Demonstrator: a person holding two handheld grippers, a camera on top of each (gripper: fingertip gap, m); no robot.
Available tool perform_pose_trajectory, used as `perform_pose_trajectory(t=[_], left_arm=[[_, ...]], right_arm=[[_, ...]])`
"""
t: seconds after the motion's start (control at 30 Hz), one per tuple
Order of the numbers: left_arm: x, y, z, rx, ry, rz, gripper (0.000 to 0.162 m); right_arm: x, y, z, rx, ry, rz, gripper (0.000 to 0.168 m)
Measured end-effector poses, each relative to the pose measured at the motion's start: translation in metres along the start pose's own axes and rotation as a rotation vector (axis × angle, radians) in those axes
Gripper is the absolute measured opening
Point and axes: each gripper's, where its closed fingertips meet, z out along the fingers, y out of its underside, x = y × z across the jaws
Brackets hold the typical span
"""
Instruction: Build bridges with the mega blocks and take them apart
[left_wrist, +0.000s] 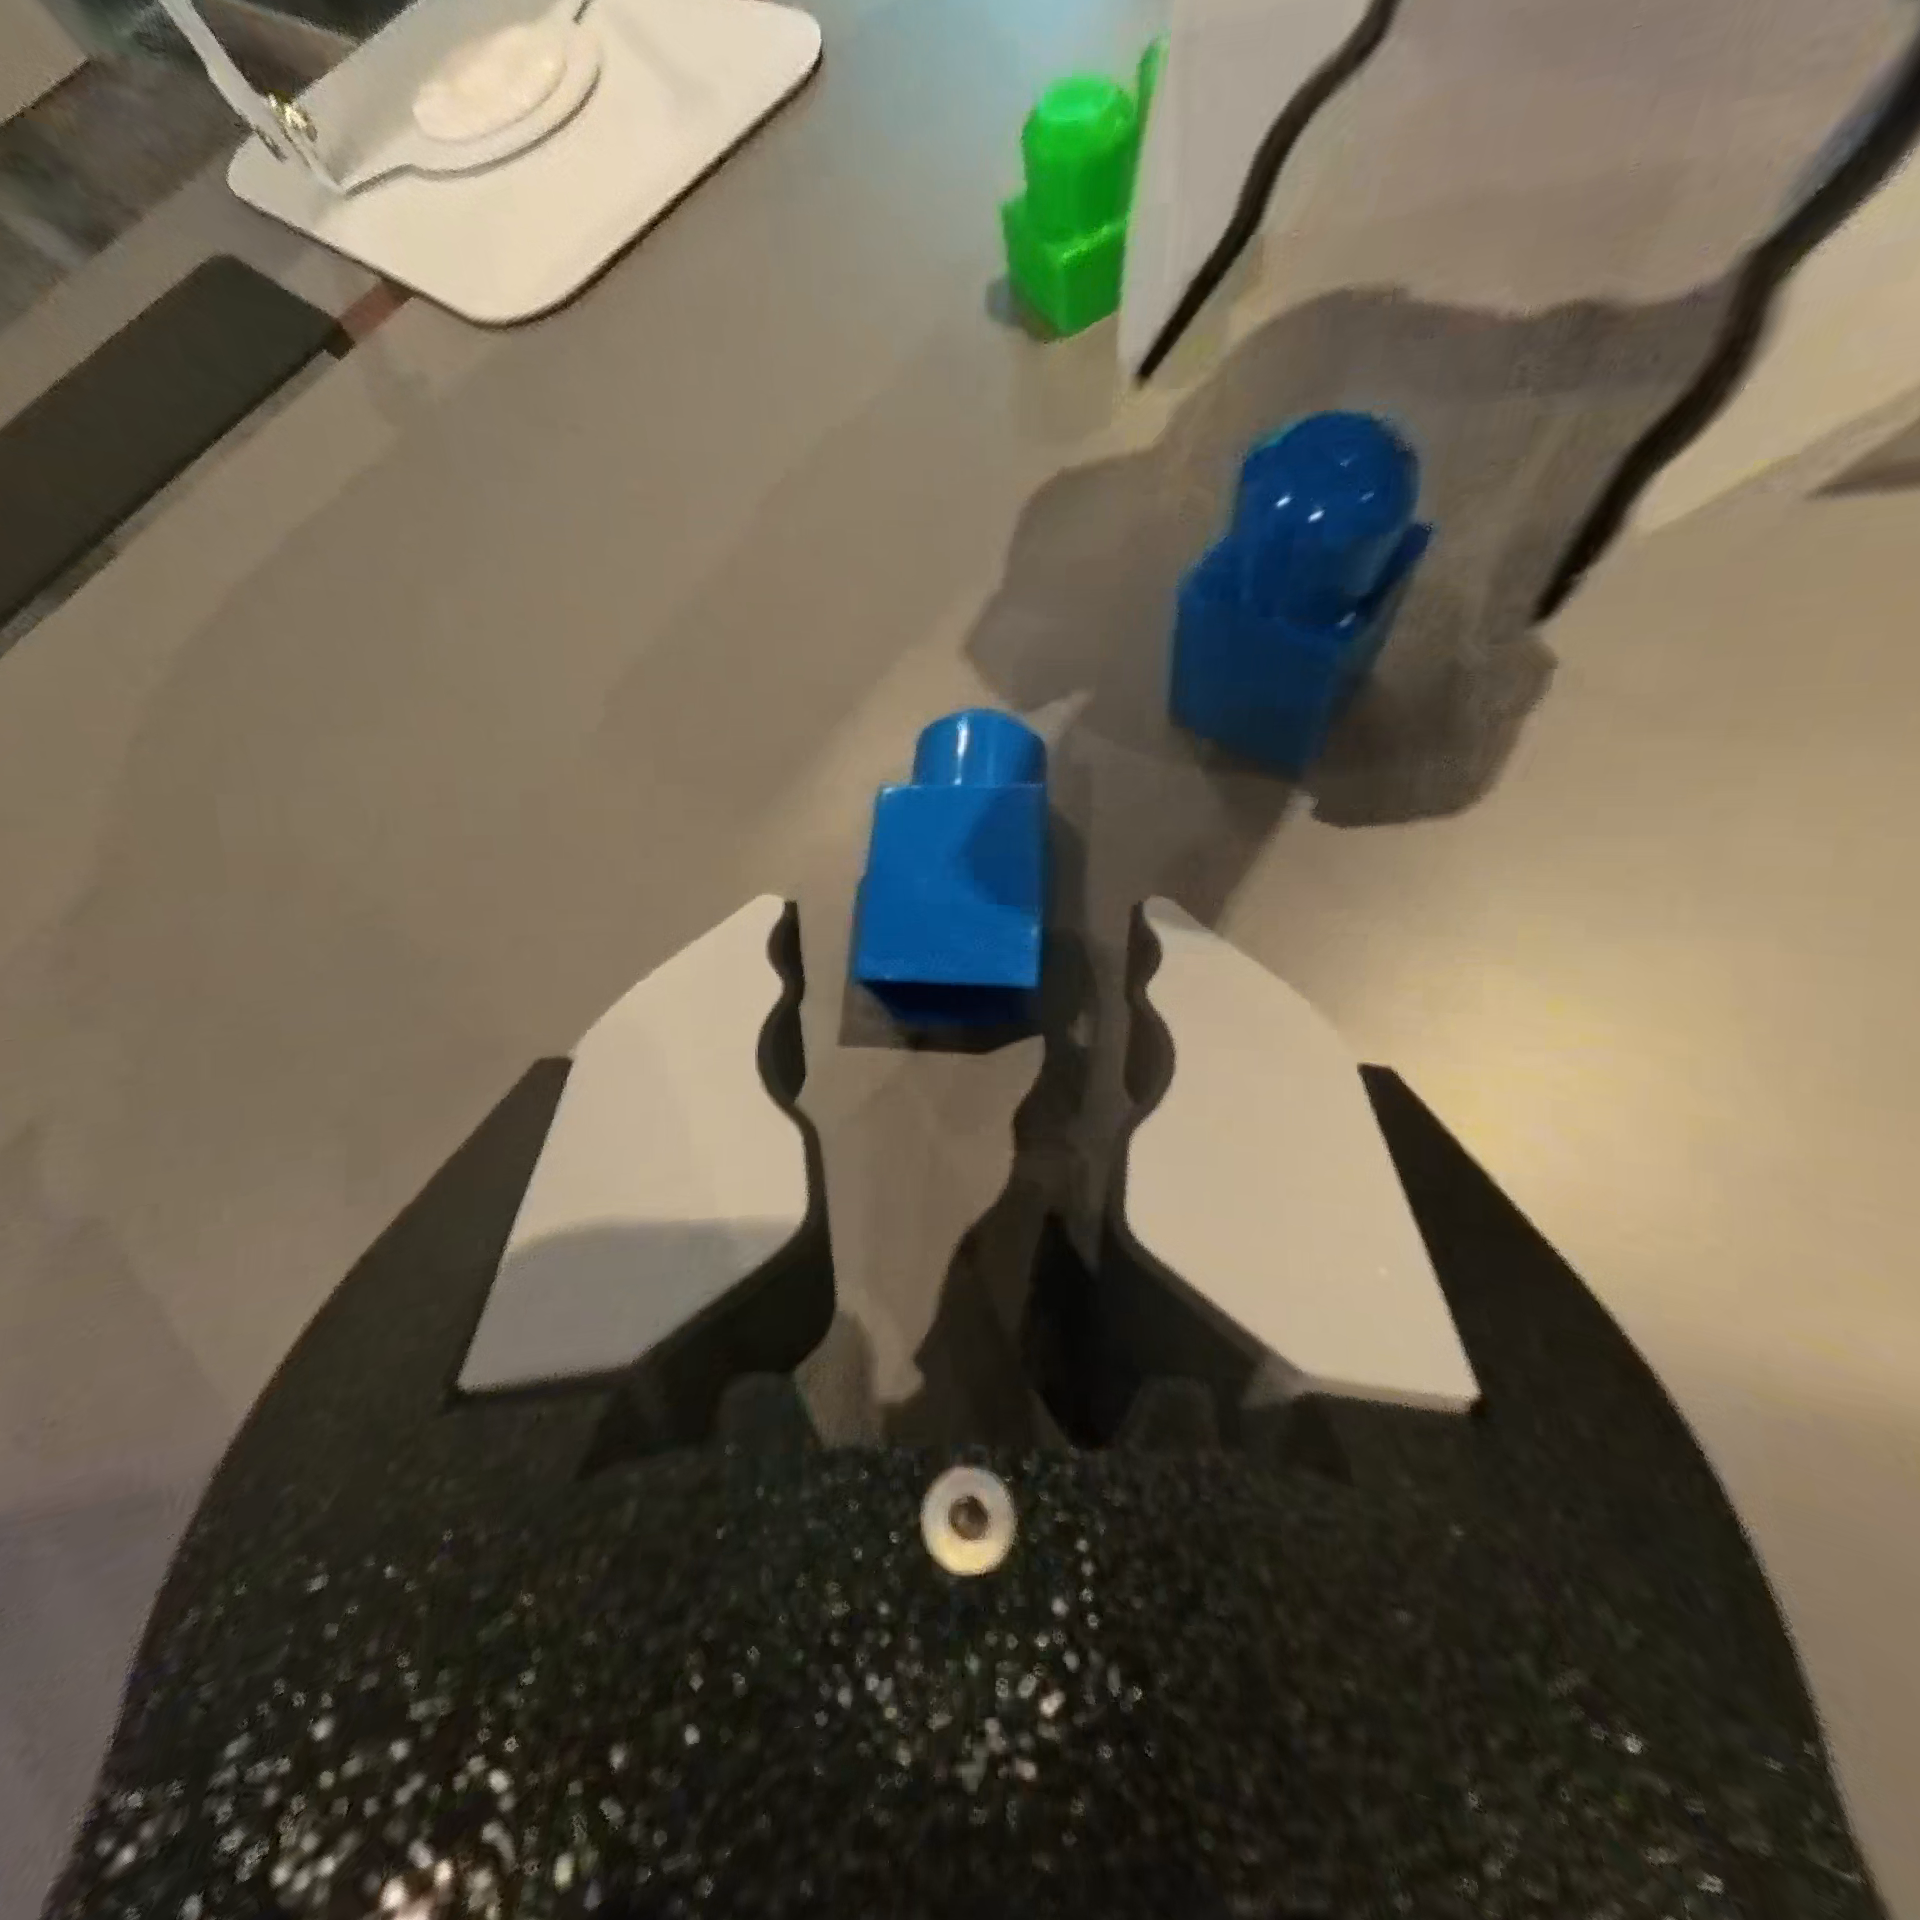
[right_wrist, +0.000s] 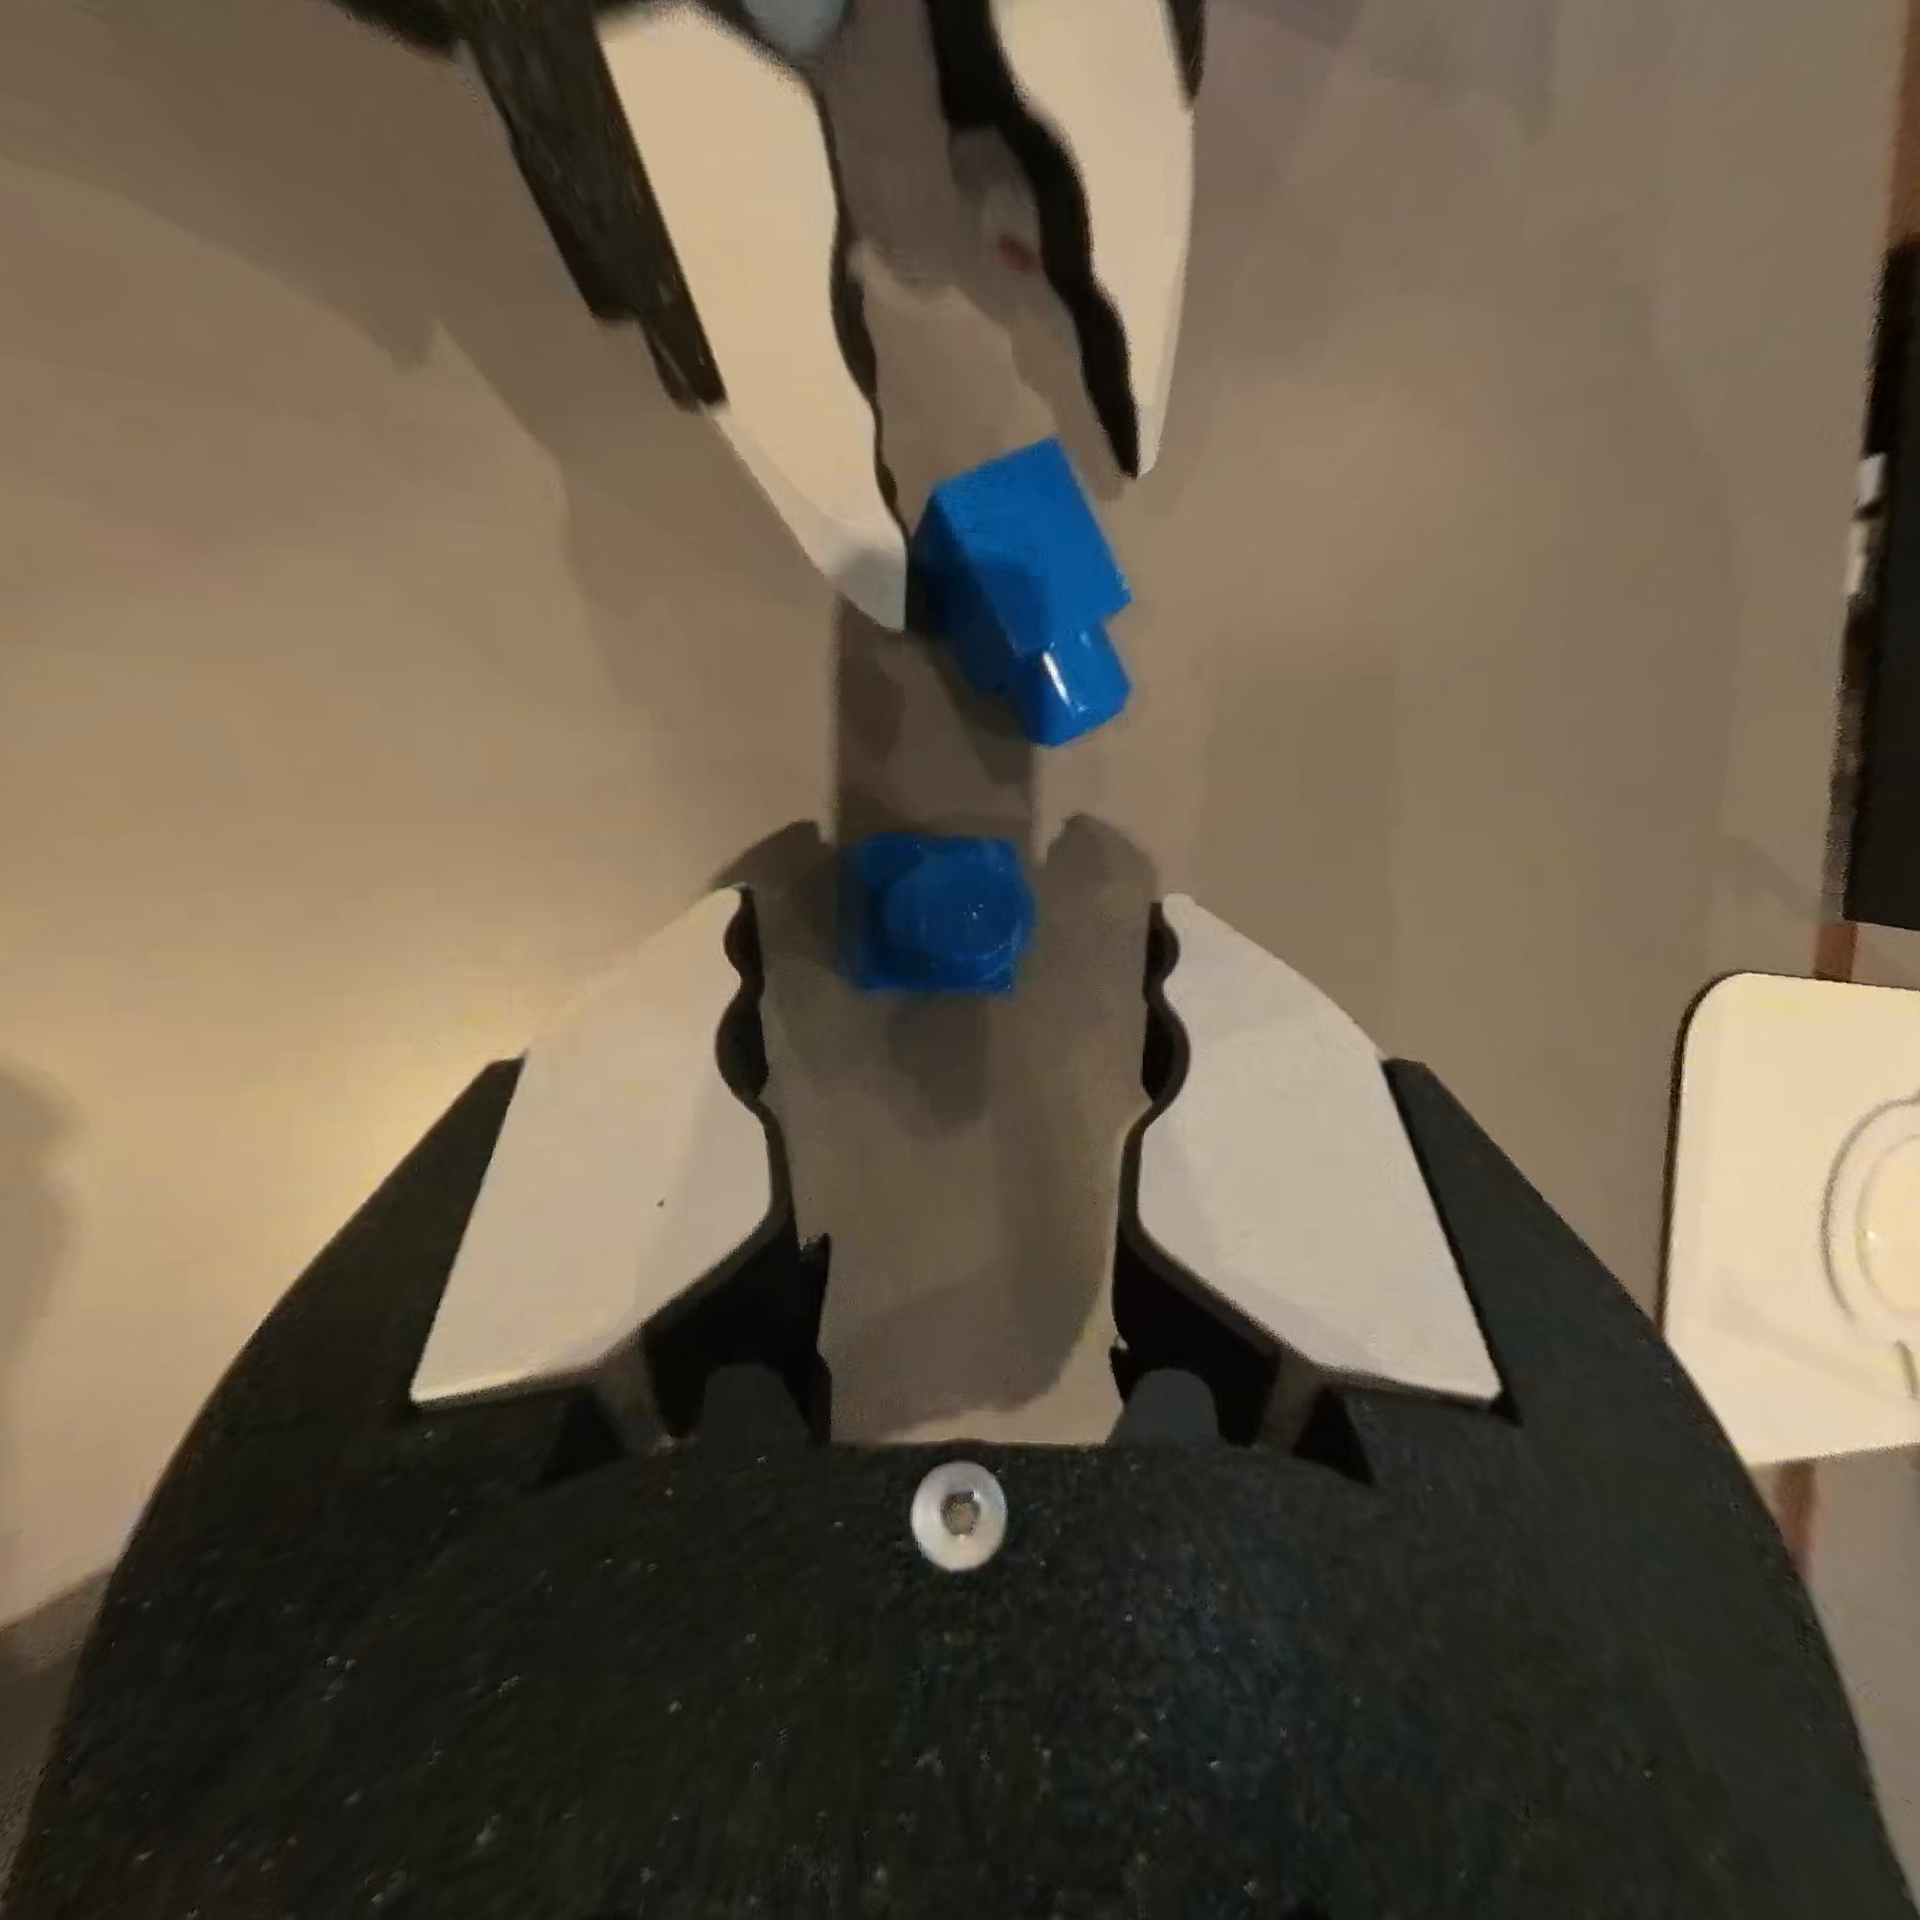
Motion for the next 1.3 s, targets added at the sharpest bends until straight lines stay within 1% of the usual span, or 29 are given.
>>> perform_pose_trajectory(t=[0.1,0.2,0.27,0.3,0.33,0.43,0.53,0.57,0.6,0.7,0.73,0.8,0.87,0.93,0.97,1.03,1.13,1.2,1.27,1.3], left_arm=[[-0.003,0.007,0.008,-0.061,-0.013,0.025,0.055],[-0.002,0.009,0.012,-0.075,-0.028,0.071,0.039],[-0.009,0.007,0.008,-0.076,-0.095,0.136,0.037],[-0.013,0.001,0.003,-0.048,-0.142,0.181,0.037],[-0.014,-0.010,-0.004,0.020,-0.178,0.223,0.036],[0.007,-0.060,-0.034,0.350,-0.177,0.283,0.036],[0.025,-0.091,-0.061,0.591,-0.182,0.287,0.036],[0.032,-0.096,-0.066,0.641,-0.170,0.302,0.036],[0.035,-0.099,-0.070,0.671,-0.182,0.315,0.036],[0.039,-0.105,-0.079,0.737,-0.202,0.329,0.036],[0.040,-0.107,-0.080,0.752,-0.198,0.329,0.036],[0.042,-0.108,-0.081,0.758,-0.208,0.351,0.036],[0.043,-0.107,-0.080,0.750,-0.227,0.375,0.036],[0.045,-0.106,-0.077,0.731,-0.244,0.402,0.036],[0.046,-0.106,-0.076,0.723,-0.262,0.425,0.036],[0.051,-0.107,-0.074,0.720,-0.295,0.473,0.036],[0.054,-0.109,-0.074,0.737,-0.299,0.454,0.036],[0.051,-0.106,-0.067,0.687,-0.263,0.410,0.049],[0.050,-0.094,-0.051,0.576,-0.169,0.389,0.062],[0.050,-0.089,-0.043,0.527,-0.113,0.384,0.069]], right_arm=[[-0.002,-0.007,-0.014,0.146,0.007,0.079,0.069],[-0.005,-0.015,-0.021,0.284,0.006,0.148,0.066],[-0.001,-0.021,-0.025,0.370,0.038,0.196,0.063],[0.001,-0.026,-0.028,0.421,0.054,0.220,0.061],[0.005,-0.032,-0.031,0.471,0.077,0.252,0.058],[0.014,-0.047,-0.040,0.586,0.115,0.398,0.047],[0.007,-0.062,-0.045,0.661,0.049,0.483,0.047],[0.005,-0.066,-0.048,0.683,0.030,0.503,0.047],[0.002,-0.070,-0.051,0.702,0.002,0.521,0.044],[-0.008,-0.078,-0.060,0.768,-0.084,0.551,0.033],[-0.010,-0.079,-0.062,0.783,-0.096,0.563,0.033],[-0.011,-0.079,-0.065,0.808,-0.101,0.590,0.037],[-0.010,-0.079,-0.072,0.847,-0.113,0.628,0.046],[-0.010,-0.079,-0.079,0.885,-0.133,0.669,0.049],[-0.010,-0.079,-0.079,0.884,-0.135,0.679,0.048],[-0.009,-0.076,-0.076,0.851,-0.091,0.677,0.034],[-0.010,-0.073,-0.081,0.835,-0.026,0.657,0.032],[-0.008,-0.061,-0.085,0.777,0.068,0.636,0.032],[-0.009,-0.042,-0.086,0.655,0.165,0.587,0.031],[-0.013,-0.032,-0.085,0.582,0.186,0.560,0.031]])
